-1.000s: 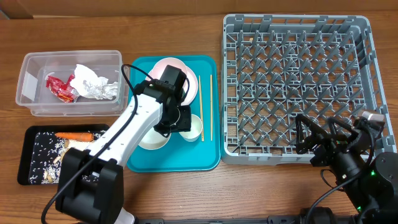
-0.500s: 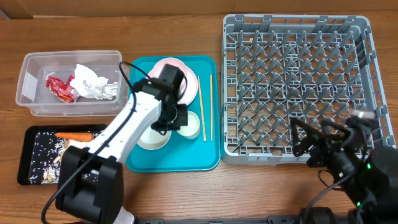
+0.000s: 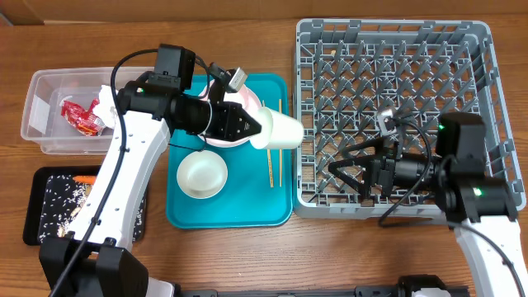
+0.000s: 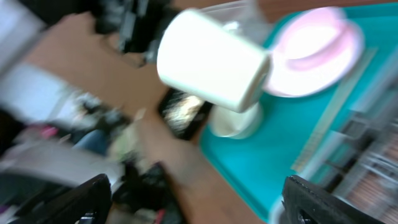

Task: Sort waste into correct bins and load items into the dishwasher
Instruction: 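Lift the cup sideways toward the rack while the right gripper approaches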

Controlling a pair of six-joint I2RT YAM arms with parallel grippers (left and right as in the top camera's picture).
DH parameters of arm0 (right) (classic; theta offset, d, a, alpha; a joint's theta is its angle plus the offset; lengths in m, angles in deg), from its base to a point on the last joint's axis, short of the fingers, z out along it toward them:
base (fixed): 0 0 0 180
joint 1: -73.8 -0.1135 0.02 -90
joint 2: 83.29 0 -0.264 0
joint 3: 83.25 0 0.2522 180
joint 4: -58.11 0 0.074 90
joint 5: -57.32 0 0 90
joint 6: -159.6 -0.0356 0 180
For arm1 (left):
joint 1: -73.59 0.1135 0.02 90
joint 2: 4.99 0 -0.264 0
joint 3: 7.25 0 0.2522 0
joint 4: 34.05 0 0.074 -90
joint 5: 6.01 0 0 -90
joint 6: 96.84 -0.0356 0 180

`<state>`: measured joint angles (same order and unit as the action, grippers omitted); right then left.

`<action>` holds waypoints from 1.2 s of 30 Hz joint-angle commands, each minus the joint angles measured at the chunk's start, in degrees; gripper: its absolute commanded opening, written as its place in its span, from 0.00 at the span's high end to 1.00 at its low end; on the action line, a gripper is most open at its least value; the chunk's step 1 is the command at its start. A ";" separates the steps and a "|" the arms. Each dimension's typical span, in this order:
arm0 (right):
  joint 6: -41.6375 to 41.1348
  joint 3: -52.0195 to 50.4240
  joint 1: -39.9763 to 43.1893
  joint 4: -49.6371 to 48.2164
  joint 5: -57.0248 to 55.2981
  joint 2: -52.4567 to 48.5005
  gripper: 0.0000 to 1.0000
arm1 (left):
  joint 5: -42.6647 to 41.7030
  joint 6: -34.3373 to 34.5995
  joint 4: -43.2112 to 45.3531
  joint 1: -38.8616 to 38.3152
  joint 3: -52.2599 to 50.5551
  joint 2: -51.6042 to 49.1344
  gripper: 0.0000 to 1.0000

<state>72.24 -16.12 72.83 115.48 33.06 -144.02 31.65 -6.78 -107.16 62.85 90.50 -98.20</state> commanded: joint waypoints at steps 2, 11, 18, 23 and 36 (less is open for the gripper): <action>12.81 0.98 -0.96 -0.46 15.82 -4.92 0.05 | -20.35 -8.85 0.07 -0.28 0.94 0.52 0.96; 18.62 0.98 -4.31 -4.46 21.05 -9.20 0.04 | -25.92 -11.26 0.66 -1.11 0.92 0.52 0.96; 18.36 0.98 -6.95 -11.34 22.34 -9.20 0.05 | -24.96 -11.96 0.68 -3.67 0.92 0.52 0.96; 18.16 0.98 -7.06 -15.52 24.17 -9.20 0.13 | -24.87 -12.55 0.68 -5.16 0.92 0.52 0.96; 7.63 0.98 -7.06 -28.74 24.15 -9.20 0.22 | -20.48 -12.55 0.63 -5.75 0.92 0.52 0.96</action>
<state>85.07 -16.25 66.16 90.46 53.47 -153.66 7.02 -17.84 -106.55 57.43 90.54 -98.20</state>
